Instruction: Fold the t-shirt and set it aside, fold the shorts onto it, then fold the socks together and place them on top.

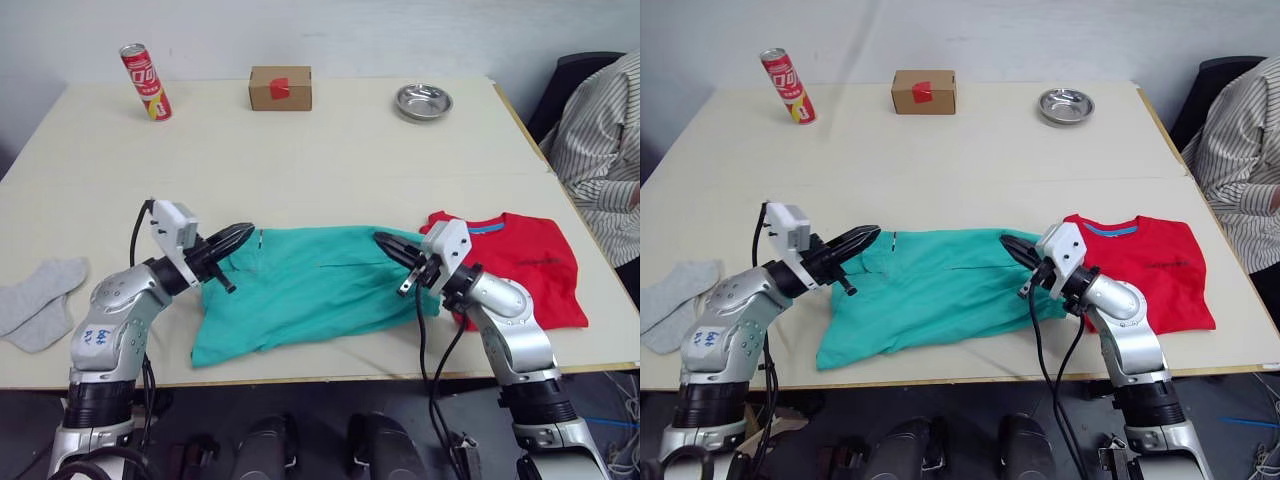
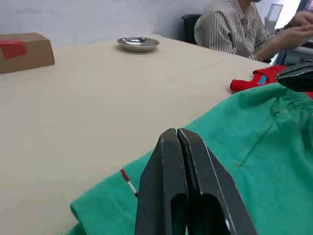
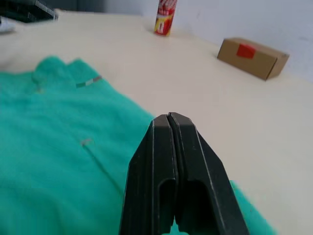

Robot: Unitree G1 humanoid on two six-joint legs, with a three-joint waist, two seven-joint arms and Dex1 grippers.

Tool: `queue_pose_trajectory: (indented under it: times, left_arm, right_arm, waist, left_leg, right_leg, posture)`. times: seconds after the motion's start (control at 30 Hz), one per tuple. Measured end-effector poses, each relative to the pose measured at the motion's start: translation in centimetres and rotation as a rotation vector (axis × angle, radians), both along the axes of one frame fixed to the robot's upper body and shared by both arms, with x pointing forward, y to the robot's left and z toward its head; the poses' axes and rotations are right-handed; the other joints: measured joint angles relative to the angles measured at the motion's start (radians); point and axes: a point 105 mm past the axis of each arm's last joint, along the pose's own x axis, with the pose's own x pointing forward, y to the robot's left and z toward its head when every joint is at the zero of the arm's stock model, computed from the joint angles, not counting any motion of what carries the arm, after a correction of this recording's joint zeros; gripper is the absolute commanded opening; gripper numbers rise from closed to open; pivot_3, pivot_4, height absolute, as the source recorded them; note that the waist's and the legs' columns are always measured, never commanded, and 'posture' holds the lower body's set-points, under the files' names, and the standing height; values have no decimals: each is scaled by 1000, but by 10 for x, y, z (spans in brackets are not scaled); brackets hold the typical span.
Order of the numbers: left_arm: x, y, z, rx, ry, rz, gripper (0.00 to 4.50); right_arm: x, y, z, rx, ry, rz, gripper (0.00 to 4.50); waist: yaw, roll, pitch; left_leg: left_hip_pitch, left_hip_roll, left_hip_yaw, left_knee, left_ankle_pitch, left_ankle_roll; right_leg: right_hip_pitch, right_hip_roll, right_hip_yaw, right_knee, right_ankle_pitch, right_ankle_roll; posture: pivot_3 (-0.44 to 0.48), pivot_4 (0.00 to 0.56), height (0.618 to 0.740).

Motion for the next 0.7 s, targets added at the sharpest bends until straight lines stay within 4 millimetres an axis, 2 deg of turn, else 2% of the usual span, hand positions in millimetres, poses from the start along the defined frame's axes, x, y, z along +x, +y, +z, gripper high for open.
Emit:
queue_pose_trajectory:
  times: [0.1, 0.17, 0.23, 0.3, 0.37, 0.5, 0.6, 0.7]
  left_arm:
    - [8, -34, -21, 91, 26, -94, 38]
    - [13, -52, -37, 118, 51, -118, 38]
    - [19, -63, -56, 147, 86, -100, 38]
    - [24, -62, -74, 187, 114, -50, 38]
    - [26, -59, -75, 189, 100, -10, 38]
    - [28, -39, -77, 139, 123, 91, 38]
    - [26, -27, -77, 145, 125, 120, 38]
    - [22, -24, -76, 113, 125, 110, 38]
  right_arm:
    - [3, 1, -8, -100, -55, -52, 0]
    - [8, -2, -15, -98, -60, -116, 0]
    - [13, -6, -25, -71, -40, -186, 0]
    - [16, -19, -36, -47, -10, -263, 0]
    - [18, -34, -40, -29, 0, -334, 0]
    - [21, -66, -49, 4, 34, -437, 0]
    - [20, -85, -42, 64, 34, -472, 0]
    - [10, -86, -27, 249, 110, -392, 0]
  waist:
    - [-3, 0, 0]
    - [-5, 0, 0]
    - [-10, 0, 0]
    - [-16, 0, 0]
    - [-17, 0, 0]
    - [-18, 0, 0]
    - [-18, 0, 0]
    - [-17, 0, 0]
  left_leg:
    - [0, 1, 1, 0, 1, -1]
    - [0, 1, 1, 0, 3, 3]
    - [0, 1, 1, -1, 3, 3]
    - [0, 1, 0, -1, 4, 3]
    - [1, 1, 0, 0, 4, 3]
    - [3, 2, 0, -1, 4, 3]
    - [4, 2, -1, -1, 4, 3]
    - [3, 2, -1, -2, 4, 3]
  right_leg:
    - [0, 1, 0, 0, 0, 0]
    - [-1, 1, 0, 0, 0, 0]
    - [-1, 2, 0, 0, 0, 0]
    - [-1, 1, 0, 0, 0, 0]
    - [0, 1, 1, 1, 0, 0]
    - [1, 1, 1, 2, 0, 0]
    - [1, 1, 1, 2, 0, -1]
    - [1, 1, 1, 2, -1, -1]
  posture:
    - [0, 150, 740]
    - [0, 150, 740]
    - [0, 150, 740]
    - [0, 150, 740]
    - [0, 150, 740]
    - [0, 150, 740]
    - [0, 150, 740]
    - [0, 150, 740]
